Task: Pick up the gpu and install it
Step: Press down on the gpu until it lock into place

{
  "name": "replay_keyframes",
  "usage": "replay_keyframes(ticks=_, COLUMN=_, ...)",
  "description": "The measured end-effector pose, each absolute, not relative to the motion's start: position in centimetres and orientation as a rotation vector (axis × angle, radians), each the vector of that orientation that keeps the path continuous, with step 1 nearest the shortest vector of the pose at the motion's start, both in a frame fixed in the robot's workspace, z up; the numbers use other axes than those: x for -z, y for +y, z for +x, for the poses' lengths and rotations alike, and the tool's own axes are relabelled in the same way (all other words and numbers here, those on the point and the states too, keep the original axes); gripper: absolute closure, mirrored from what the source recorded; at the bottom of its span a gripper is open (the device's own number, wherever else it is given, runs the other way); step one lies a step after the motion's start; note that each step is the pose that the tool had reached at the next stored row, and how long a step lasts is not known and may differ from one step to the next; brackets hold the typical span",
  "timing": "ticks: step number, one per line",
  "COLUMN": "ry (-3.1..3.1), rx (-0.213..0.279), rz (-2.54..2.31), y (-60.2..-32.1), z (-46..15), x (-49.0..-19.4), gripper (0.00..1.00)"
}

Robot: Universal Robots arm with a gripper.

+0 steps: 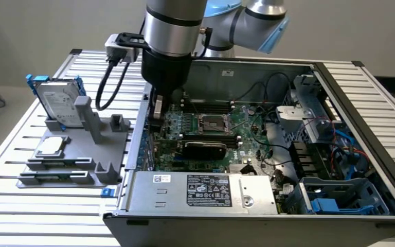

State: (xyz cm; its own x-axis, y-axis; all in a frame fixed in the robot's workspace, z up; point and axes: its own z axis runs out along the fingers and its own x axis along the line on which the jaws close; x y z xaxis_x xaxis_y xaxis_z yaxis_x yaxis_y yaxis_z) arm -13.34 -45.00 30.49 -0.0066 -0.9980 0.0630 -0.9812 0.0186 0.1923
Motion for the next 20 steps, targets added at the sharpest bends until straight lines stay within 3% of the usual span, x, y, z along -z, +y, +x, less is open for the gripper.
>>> replay_keyframes(ticks=20, ry=-2.104, rx=0.133, rz=2.078, y=-44.74, z=-12.93, x=-29.70, gripper=0.89)
